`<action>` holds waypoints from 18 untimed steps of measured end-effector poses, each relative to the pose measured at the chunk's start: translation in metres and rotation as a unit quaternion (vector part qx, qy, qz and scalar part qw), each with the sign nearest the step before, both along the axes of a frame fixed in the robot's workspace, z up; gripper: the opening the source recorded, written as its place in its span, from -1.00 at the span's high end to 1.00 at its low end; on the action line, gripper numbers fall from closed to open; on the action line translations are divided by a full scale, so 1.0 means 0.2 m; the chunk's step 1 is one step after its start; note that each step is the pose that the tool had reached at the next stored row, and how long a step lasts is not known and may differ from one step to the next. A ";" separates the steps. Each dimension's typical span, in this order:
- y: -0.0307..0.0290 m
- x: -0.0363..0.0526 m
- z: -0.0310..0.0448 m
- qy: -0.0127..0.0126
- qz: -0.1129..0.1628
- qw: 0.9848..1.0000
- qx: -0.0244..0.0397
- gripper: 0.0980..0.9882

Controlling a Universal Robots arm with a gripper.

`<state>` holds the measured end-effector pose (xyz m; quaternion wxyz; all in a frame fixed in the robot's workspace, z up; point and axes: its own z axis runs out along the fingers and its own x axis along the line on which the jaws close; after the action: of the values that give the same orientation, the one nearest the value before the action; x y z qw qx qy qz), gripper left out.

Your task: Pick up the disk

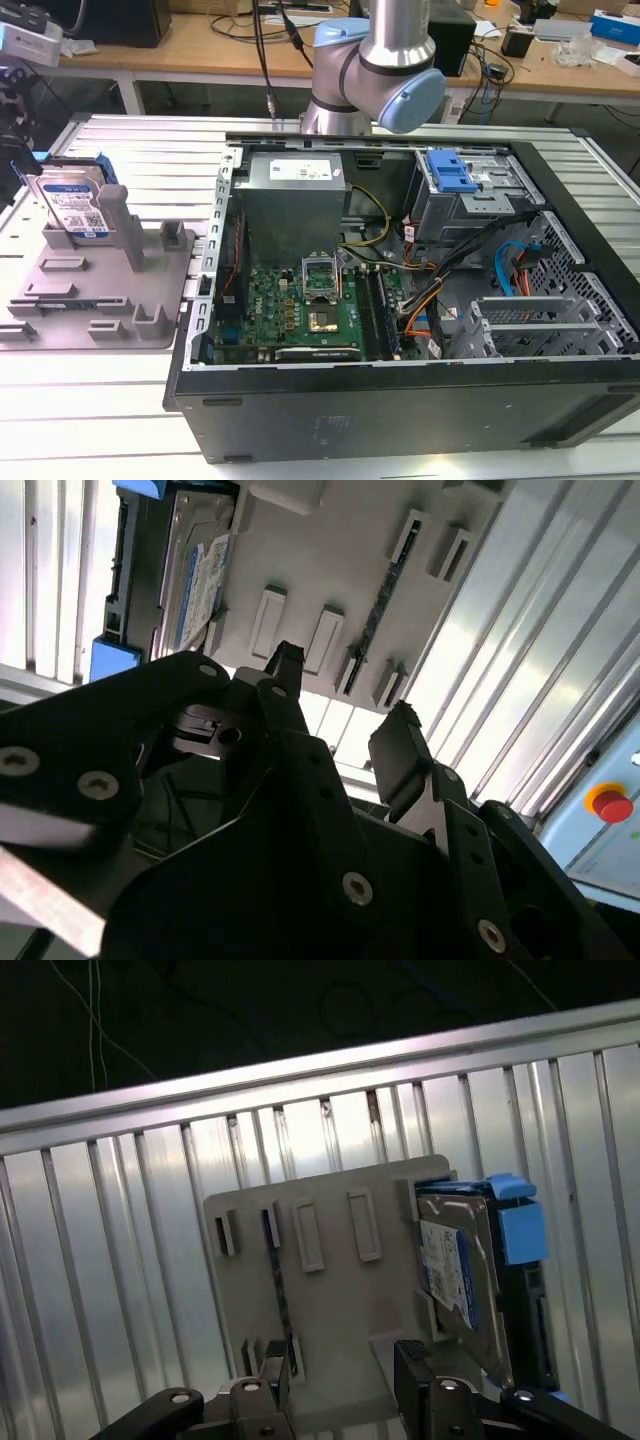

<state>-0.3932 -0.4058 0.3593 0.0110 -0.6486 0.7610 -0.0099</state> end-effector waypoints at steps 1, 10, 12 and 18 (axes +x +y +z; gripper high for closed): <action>0.000 0.001 -0.001 0.000 0.006 1.000 0.000 0.00; 0.025 0.014 -0.006 -0.001 0.020 1.000 0.000 0.00; 0.057 0.021 -0.006 -0.001 0.022 1.000 0.000 0.00; 0.225 0.044 -0.006 -0.001 0.022 1.000 0.000 0.00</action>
<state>-0.3844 -0.3608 0.3581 0.0116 -0.6653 0.7464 -0.0102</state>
